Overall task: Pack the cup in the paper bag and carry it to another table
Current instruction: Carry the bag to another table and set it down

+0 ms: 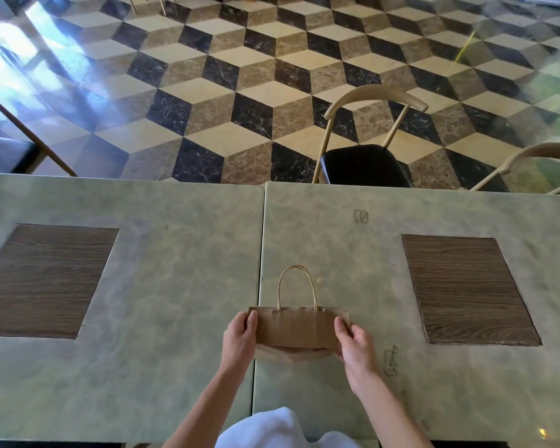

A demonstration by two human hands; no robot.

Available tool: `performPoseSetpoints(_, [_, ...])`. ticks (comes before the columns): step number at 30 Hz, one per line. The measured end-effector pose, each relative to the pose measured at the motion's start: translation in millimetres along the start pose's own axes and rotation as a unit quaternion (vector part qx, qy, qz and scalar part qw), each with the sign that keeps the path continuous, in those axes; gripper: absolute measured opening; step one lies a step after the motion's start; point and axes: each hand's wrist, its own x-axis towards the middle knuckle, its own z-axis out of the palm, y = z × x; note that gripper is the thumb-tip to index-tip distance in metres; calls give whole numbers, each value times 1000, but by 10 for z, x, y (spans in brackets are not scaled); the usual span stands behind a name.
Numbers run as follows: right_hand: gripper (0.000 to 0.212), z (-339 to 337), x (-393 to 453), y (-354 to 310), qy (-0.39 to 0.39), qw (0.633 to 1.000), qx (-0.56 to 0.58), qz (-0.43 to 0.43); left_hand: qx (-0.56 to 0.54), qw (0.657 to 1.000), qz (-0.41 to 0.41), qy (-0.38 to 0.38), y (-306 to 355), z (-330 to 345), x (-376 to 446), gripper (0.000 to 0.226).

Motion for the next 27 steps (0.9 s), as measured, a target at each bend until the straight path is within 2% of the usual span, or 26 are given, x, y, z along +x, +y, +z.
performPoseSetpoints(3, [36,31,22,-12,19,999,-37,-13,24,999,21,29,4,47,-24,39])
performPoseSetpoints(8, [50,106,-106,-145,58,997,-58,-9,-59,997,-11,46,43,30,-58,41])
performPoseSetpoints(13, [60,233,-288,-483,29,993,-52,-102,-99,993,13,58,289,-139,-31,39])
performPoseSetpoints(16, [52,300,-435,-821,22,983,-62,-173,-129,990,37,51,589,-273,-11,42])
performPoseSetpoints(22, [52,375,-672,-1579,-11,952,-50,-302,-193,974,114,22,1401,-617,-51,37])
performPoseSetpoints(24, [57,378,-773,-1819,-21,944,-43,-326,-228,965,131,15,1713,-741,-136,35])
performPoseSetpoints(27, [76,389,-959,-2155,-39,941,-30,-335,-261,953,151,32,2175,-907,-320,29])
